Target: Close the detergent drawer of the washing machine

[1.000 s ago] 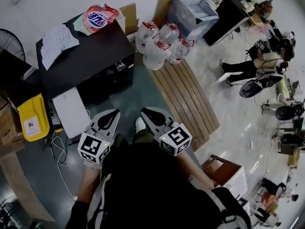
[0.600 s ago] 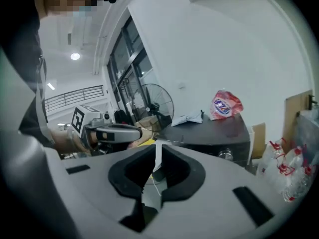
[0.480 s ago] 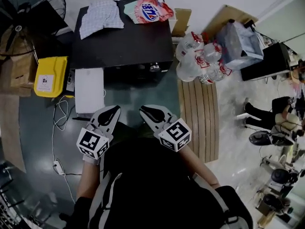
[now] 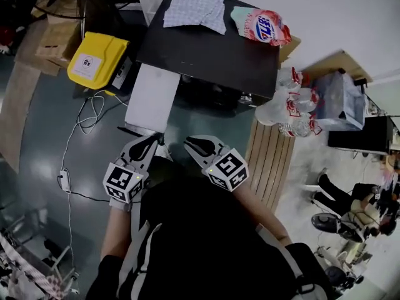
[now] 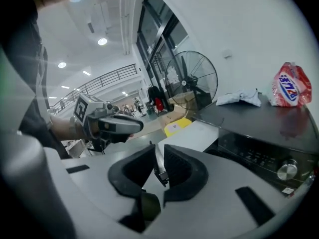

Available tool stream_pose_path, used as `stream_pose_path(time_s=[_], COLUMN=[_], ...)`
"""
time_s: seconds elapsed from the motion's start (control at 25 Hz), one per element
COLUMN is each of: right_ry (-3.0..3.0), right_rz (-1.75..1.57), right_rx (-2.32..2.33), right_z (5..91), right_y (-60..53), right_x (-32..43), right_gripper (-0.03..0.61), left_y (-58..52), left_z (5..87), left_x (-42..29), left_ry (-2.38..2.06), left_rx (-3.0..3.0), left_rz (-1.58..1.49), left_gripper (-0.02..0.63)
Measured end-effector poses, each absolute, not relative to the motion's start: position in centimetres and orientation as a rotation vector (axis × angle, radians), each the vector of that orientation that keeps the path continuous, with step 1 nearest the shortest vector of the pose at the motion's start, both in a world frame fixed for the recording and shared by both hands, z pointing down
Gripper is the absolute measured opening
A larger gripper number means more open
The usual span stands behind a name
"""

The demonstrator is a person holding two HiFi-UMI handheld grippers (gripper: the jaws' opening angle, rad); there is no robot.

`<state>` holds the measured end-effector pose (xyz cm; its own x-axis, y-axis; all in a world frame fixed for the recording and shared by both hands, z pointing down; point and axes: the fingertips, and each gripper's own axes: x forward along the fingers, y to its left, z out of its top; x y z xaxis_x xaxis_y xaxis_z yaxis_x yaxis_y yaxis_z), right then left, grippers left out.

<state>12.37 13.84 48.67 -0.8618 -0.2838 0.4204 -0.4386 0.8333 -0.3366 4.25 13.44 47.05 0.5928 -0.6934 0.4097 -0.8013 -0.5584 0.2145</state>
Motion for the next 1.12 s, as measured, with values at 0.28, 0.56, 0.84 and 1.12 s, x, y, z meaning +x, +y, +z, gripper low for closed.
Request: stream_pose_path(time_s=[0.28,0.56,0.84,1.12], right_ry=[-2.564,-2.475,-2.391,-2.319], right_rz=[0.607,0.647,0.656,0.684], right_rx=[0.397,0.363,0.325,0.351], right_z=[52.4,55.6,59.1,61.9], right_y=[14.2,14.3,15.1,15.3], right_x=[7.0,3.7,1.7,0.8], right_gripper=[0.087,0.113,0.139,0.147], left_y=[14.1,13.6,13.0,12.4], left_z=[50.1,54.4,59.1,62.8], left_x=[-4.1,-9.8,-11.9,-13.3], left_ry=[-1.331,-1.332,-1.179,-1.003], left_rx=[2.324,2.216,2.206,2.211], left_rz=[0.469,0.584,0.731,0.941], left_gripper=[0.019,0.114,0.197,0.248])
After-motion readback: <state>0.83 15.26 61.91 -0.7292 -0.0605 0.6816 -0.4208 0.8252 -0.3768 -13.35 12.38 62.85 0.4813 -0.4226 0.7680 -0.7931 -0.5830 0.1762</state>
